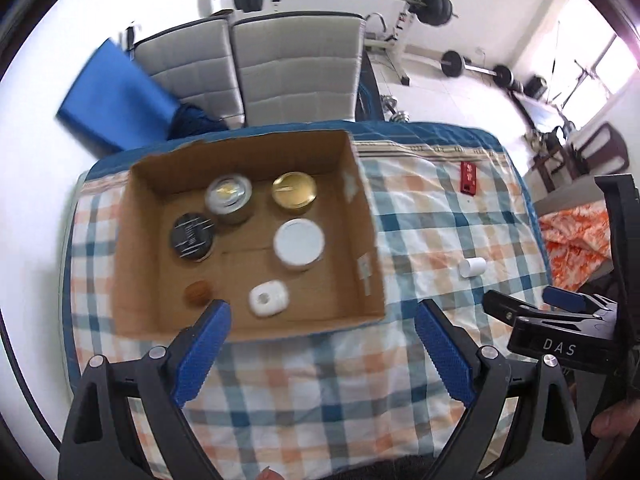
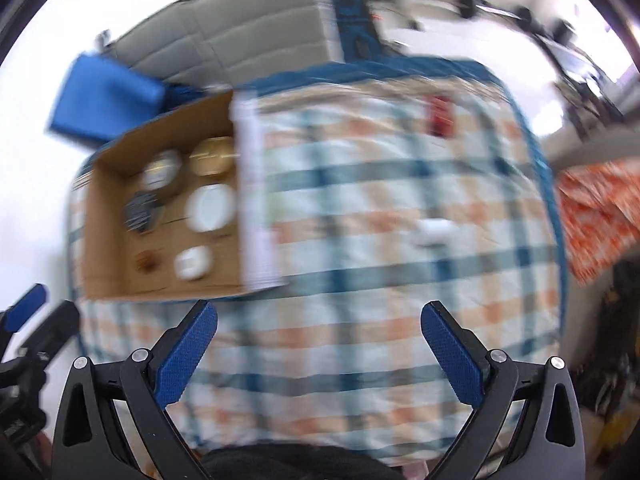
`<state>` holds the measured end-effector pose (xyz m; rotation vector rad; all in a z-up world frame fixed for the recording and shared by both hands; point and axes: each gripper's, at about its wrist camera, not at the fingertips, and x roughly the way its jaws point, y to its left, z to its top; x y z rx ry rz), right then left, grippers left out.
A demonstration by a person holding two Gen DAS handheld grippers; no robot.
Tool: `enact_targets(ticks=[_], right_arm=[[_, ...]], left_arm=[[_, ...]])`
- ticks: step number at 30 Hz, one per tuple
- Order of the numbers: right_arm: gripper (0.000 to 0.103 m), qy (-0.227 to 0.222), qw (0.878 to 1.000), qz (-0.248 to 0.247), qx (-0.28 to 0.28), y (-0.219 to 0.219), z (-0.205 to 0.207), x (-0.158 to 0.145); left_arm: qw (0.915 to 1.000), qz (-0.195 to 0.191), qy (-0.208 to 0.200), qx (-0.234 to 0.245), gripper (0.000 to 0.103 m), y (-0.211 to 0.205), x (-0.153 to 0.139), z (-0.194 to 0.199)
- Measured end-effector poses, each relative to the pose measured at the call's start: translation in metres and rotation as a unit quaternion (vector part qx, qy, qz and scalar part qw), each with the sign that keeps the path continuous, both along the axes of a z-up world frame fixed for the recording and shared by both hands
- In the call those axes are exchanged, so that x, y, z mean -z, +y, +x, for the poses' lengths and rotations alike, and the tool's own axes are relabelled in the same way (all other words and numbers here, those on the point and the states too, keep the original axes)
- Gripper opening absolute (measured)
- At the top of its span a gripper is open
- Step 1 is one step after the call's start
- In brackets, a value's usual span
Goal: Organize rigid objects
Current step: 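Grasp the red card box with the left tool while the right tool grasps the white cylinder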
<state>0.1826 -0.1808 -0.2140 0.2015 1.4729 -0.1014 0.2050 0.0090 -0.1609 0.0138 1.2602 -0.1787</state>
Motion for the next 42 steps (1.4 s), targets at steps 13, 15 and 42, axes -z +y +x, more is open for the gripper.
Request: enact_targets(ticks=[13, 15, 42], right_arm=[[0.103, 0.064, 0.994, 0.018, 0.088, -0.121, 0.041, 0.144], [0.102, 0.078, 0.993, 0.026, 0.086, -0.123, 0.048, 0.168], [0.046, 0.042, 0.991, -0.034, 0.122, -0.272, 0.133, 0.169]], left_arm=[[0.9918, 0.12, 0.038, 0.022, 0.094, -0.122, 0.102, 0.086], [0.9909, 0.123, 0.05, 0.023, 0.094, -0.132, 0.115, 0.093], [0.9787, 0.118, 0.117, 0.121, 0.094, -0.322, 0.201, 0.226]])
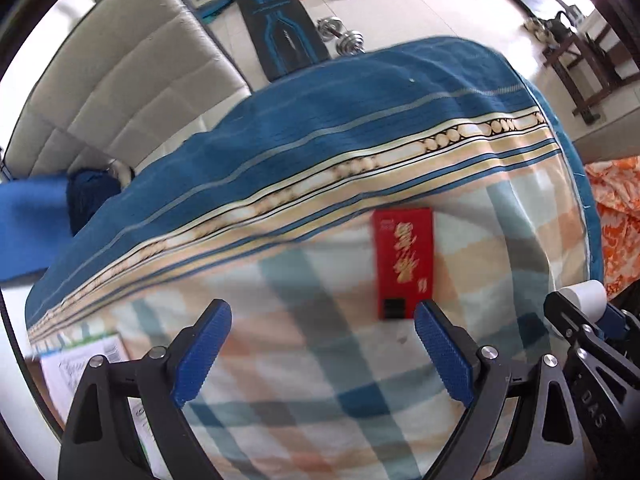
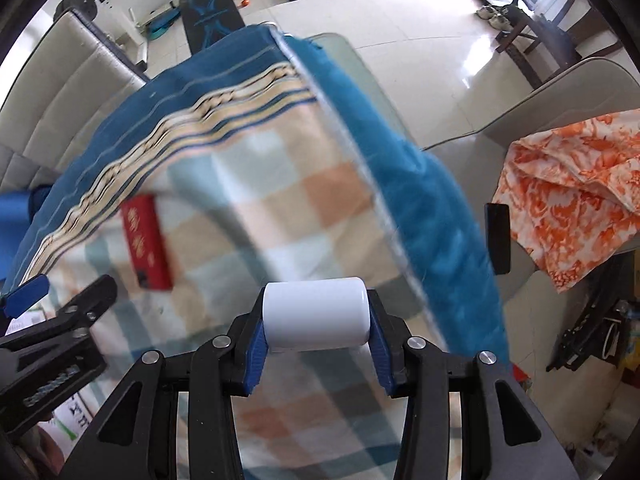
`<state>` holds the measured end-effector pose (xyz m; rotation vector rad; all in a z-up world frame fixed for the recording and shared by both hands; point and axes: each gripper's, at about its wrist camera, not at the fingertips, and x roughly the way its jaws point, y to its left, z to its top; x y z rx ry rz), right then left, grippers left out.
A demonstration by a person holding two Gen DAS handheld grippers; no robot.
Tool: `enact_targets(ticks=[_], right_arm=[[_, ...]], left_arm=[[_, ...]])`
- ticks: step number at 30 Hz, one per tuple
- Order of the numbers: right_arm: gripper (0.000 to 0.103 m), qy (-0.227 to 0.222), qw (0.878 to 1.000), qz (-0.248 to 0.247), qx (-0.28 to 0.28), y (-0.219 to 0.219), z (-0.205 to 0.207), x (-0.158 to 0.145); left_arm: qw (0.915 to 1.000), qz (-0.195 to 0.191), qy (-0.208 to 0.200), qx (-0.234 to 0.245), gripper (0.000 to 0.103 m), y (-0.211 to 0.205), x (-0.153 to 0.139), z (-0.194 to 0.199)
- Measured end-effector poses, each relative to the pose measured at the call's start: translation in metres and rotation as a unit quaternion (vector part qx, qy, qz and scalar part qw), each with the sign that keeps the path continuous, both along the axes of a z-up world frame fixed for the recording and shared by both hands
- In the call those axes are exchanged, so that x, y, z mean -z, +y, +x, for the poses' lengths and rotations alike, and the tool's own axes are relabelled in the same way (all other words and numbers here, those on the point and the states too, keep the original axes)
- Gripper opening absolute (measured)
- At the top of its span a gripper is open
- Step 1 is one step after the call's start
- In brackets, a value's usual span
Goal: Organize rigid objects
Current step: 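Grasp the red card box with the left tool while the right tool grasps the white cylinder, then carry the red box and white cylinder into the cardboard box with both tools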
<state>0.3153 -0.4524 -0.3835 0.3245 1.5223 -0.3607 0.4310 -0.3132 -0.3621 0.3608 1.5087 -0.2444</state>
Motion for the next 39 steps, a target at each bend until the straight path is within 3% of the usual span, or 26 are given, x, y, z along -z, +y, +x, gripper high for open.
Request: enact_targets(ticks=[4, 9, 11, 13, 25, 39], right_arm=[[0.046, 0.003, 1.0, -0.002, -0.001, -0.019, 0.015, -0.001], [0.046, 0.007, 1.0, -0.002, -0.002, -0.021, 0.022, 0.006], [0.046, 0.007, 1.0, 0.0, -0.002, -0.025, 0.02, 0.012], [0.047, 0.008, 1.0, 0.001, -0.003, -0.022, 0.02, 0.012], [0.046, 0.003, 1.0, 0.007, -0.021, 0.001, 0.014, -0.002], [0.046, -0.012, 0.998, 0.031, -0.052, 0.049, -0.017, -0.028]], left_arm=[[0.9996, 0.008, 0.017, 0.023, 0.094, -0.024, 0.022, 0.005], [0.999, -0.008, 0.017, 0.04, 0.065, -0.038, 0.029, 0.002], [0.9985, -0.025, 0.025, 0.041, 0.041, -0.039, 0.027, 0.0], [0.9983, -0.025, 0.023, 0.047, 0.034, -0.042, 0.024, -0.003], [0.999, -0.038, 0.019, 0.014, 0.032, -0.008, 0.012, -0.02], [0.9956, -0.091, -0.007, -0.021, 0.031, 0.058, -0.042, -0.064]])
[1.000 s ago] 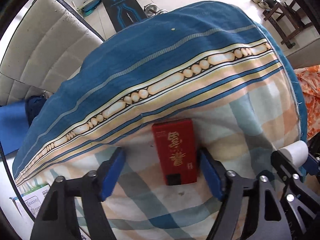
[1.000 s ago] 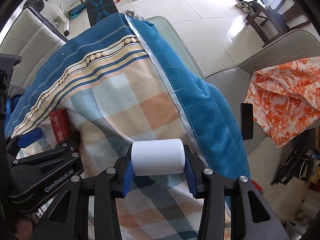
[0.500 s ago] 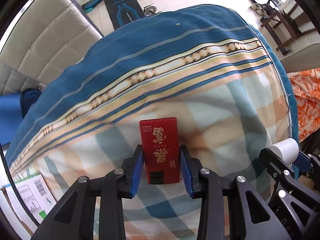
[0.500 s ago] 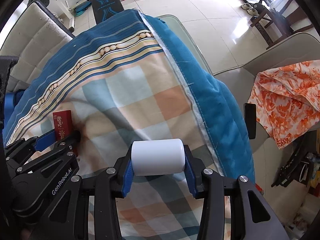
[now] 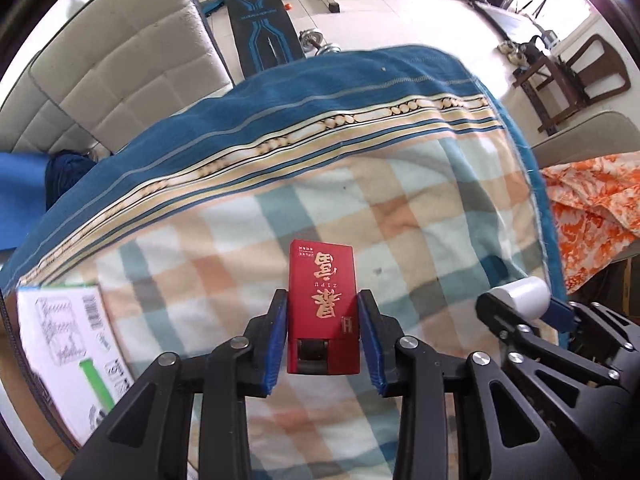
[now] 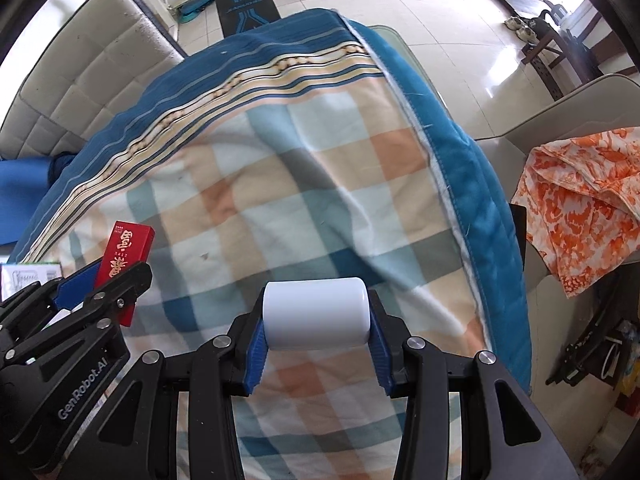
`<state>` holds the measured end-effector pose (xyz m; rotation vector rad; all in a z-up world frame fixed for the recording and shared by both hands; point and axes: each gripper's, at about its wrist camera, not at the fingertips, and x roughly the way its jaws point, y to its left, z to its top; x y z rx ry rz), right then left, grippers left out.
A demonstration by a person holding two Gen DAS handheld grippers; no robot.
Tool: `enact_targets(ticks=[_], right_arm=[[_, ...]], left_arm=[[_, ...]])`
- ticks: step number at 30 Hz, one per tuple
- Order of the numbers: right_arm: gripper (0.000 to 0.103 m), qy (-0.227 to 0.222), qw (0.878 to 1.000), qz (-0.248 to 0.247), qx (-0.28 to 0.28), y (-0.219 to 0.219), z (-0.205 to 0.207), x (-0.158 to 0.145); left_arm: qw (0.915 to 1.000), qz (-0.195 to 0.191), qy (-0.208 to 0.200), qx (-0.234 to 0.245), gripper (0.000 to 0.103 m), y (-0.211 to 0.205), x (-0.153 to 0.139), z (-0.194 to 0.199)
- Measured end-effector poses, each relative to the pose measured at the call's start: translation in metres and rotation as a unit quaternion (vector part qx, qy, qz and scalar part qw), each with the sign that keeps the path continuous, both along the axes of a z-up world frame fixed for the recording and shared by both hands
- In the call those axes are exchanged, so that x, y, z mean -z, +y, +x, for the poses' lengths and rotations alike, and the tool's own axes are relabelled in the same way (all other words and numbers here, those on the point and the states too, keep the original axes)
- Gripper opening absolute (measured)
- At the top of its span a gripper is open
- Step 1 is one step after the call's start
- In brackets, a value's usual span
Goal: Organize rigid objects
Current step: 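Carry the red box and white cylinder into the cardboard box with both tools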
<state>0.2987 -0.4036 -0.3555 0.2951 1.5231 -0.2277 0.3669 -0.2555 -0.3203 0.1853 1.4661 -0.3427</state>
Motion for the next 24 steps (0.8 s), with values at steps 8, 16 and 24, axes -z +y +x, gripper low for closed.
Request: enact_targets(ticks=[8, 16, 24], right_arm=[[0.046, -0.022, 0.999, 0.019, -0.03, 0.053, -0.018, -0.043], [0.046, -0.049, 0.996, 0.037, -0.066, 0.119, -0.032, -0.091], [0.046, -0.064, 0.989, 0.082, -0.109, 0.214, -0.041, -0.123]], left_arm=[[0.9988, -0.04, -0.014, -0.026, 0.031, 0.045, -0.039, -0.026], [0.9934, -0.087, -0.034, -0.068, 0.031, 0.114, -0.084, -0.056], [0.9866, -0.098, -0.063, -0.114, 0.031, 0.217, -0.119, -0.077]])
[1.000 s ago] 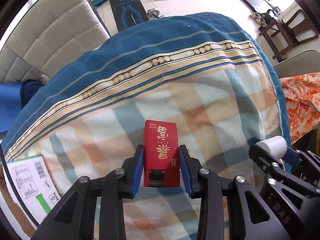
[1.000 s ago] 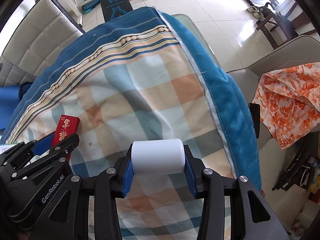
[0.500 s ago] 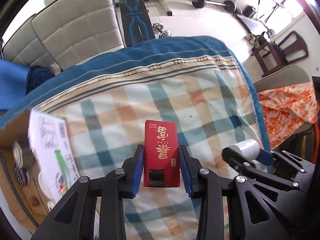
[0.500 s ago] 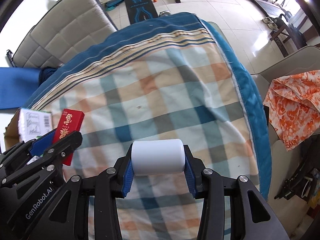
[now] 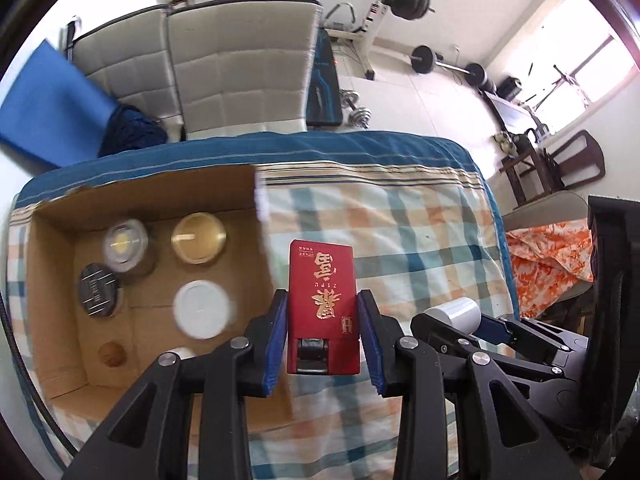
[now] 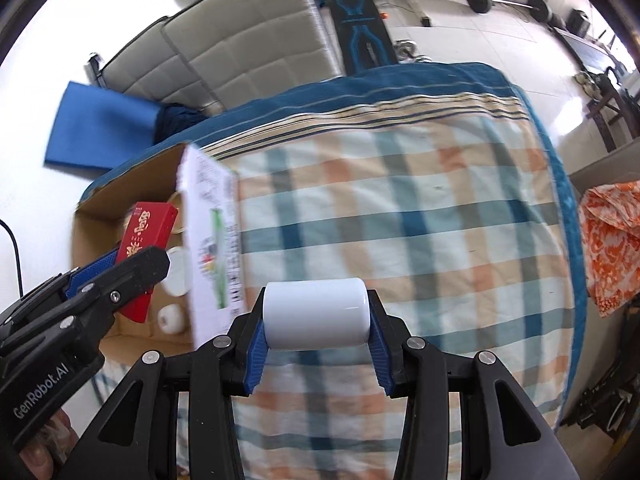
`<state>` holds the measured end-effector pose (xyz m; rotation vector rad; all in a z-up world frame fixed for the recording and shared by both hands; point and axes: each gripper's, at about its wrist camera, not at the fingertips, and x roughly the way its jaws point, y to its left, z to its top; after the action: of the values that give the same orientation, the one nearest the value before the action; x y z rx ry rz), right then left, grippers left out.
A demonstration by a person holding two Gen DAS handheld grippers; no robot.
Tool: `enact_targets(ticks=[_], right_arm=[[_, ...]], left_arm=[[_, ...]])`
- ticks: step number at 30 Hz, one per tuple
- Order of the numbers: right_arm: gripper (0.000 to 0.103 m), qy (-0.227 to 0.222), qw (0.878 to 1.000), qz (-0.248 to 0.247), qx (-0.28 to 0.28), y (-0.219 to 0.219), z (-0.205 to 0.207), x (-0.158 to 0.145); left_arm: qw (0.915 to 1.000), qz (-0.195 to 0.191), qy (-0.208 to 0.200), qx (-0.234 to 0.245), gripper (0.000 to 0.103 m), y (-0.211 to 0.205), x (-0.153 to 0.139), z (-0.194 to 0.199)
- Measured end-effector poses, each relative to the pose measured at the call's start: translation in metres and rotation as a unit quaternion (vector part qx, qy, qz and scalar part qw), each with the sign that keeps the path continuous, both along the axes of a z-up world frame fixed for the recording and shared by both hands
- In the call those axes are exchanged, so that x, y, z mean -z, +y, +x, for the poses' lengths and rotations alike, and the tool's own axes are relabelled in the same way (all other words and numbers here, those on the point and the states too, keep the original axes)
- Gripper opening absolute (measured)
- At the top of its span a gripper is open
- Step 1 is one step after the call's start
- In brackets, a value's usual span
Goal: Organize rigid objects
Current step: 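Carry the red box and white cylinder into the cardboard box with both tools, then release the red box and white cylinder in the box and withdraw both tools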
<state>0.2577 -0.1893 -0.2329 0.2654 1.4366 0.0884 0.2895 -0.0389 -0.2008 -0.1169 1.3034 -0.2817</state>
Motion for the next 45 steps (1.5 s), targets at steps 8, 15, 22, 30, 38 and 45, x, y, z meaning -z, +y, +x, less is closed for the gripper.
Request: enact_targets(ticks=[8, 15, 22, 30, 38, 45], right_arm=[[0.046, 0.019, 0.998, 0.039, -0.052, 0.111, -0.008, 0.012], [0.046, 0.063, 0.995, 0.037, -0.061, 0.177, -0.006, 0.059], [0.046, 0.116, 0.992, -0.007, -0.051, 0.205, 0.004, 0.114], [0.046, 0.161, 0.986, -0.039, -0.023, 0.203, 0.009, 0.155], [0.046, 0.193, 0.979, -0.058, -0.012, 0.202, 0.015, 0.184], [0.047, 0.199, 0.978, -0.065, -0.004, 0.196, 0.025, 0.188]], left_arm=[[0.9978, 0.012, 0.026, -0.06, 0.031, 0.112, 0.021, -0.017], [0.994, 0.015, 0.079, -0.074, 0.031, 0.169, 0.076, -0.005], [0.9897, 0.016, 0.13, -0.057, 0.031, 0.174, 0.137, 0.015], [0.9861, 0.01, 0.16, -0.044, 0.031, 0.165, 0.167, 0.023], [0.9827, 0.007, 0.18, -0.043, 0.031, 0.164, 0.182, 0.021], [0.9799, 0.002, 0.193, -0.049, 0.031, 0.173, 0.193, 0.033]])
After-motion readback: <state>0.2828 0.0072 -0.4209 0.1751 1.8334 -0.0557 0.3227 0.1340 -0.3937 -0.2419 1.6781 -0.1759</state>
